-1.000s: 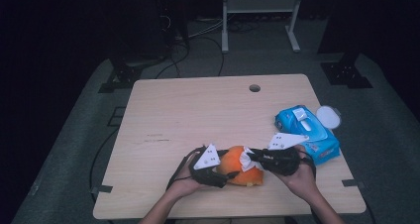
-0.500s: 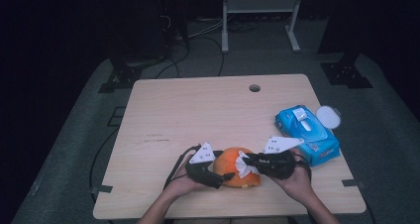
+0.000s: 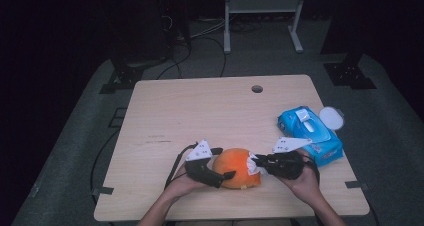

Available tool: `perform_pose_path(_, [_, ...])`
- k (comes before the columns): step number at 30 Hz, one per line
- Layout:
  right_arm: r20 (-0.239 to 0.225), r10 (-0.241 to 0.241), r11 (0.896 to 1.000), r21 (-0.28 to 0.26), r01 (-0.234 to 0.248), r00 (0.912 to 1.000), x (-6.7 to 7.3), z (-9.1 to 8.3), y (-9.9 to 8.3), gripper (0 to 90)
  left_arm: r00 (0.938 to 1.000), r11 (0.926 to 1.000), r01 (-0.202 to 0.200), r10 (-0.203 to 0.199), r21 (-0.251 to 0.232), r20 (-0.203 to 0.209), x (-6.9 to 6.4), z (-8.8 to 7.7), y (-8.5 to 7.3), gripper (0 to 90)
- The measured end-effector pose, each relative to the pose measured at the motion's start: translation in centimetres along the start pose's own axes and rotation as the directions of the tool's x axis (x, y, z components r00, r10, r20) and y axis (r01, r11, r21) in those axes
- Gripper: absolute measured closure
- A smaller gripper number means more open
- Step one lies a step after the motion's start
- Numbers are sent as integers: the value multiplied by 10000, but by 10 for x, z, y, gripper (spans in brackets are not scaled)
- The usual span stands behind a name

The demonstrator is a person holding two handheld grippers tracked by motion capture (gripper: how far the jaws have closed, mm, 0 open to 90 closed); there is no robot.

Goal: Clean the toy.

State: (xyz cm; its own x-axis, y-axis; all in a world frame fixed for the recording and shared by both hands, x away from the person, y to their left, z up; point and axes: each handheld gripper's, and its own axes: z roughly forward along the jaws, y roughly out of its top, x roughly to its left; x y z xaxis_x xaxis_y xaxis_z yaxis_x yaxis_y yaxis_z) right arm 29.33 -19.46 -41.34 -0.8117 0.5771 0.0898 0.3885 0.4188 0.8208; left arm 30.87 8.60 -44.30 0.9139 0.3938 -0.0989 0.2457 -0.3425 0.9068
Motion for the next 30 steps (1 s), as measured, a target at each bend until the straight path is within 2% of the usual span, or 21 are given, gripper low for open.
perform_pose_path(2, [152, -176, 9998, 73, 175, 9997, 2, 1, 1, 805, 9998, 9997, -158, 160, 178, -101, -1, 2, -2, 135])
perform_pose_path(6, [113, 71, 9999, 153, -73, 9999, -5, 0, -2, 804, 9991, 9989, 305, -295, 348, -291, 6, -2, -5, 203])
perform_pose_path(11, [-203, 269, 9989, 395, -261, 9994, -7, 0, -7, 804, 9962, 9961, 837, -831, 278, -247, 13, -6, -9, 201])
perform_pose_path(13, [-324, 152, 9994, 307, -143, 9994, -3, -1, -5, 804, 9959, 9959, 860, -851, 289, -299, 13, -6, -10, 201])
perform_pose_path(17, [-935, -150, 9999, -6, 150, 9955, 8, -3, 2, 803, 9939, 9941, 1063, -1057, 200, -317, 12, -5, -10, 201])
perform_pose_path(19, [-655, -351, 9993, 102, 359, 9972, 11, 0, 4, 804, 9940, 9943, 1043, -1036, 196, -342, 9, -4, -10, 203])
perform_pose_path(25, [-455, 519, 9986, 58, -517, 9976, -11, 3, -2, 790, 9971, 9973, 707, -700, 213, -306, 5, -2, -9, 217])
perform_pose_path(27, [-694, 931, 9956, 114, -925, 9932, -19, 4, -6, 788, 9976, 9978, 631, -624, 221, -314, 5, -2, -8, 217])
perform_pose_path(29, [-537, 910, 9957, 242, -899, 9944, -21, 3, -8, 794, 9975, 9979, 613, -605, 194, -357, 4, -2, -9, 217])
perform_pose_path(30, [-488, 874, 9960, 255, -862, 9950, -20, 2, -8, 801, 9971, 9984, 549, -542, 128, -529, 3, -2, -9, 217])
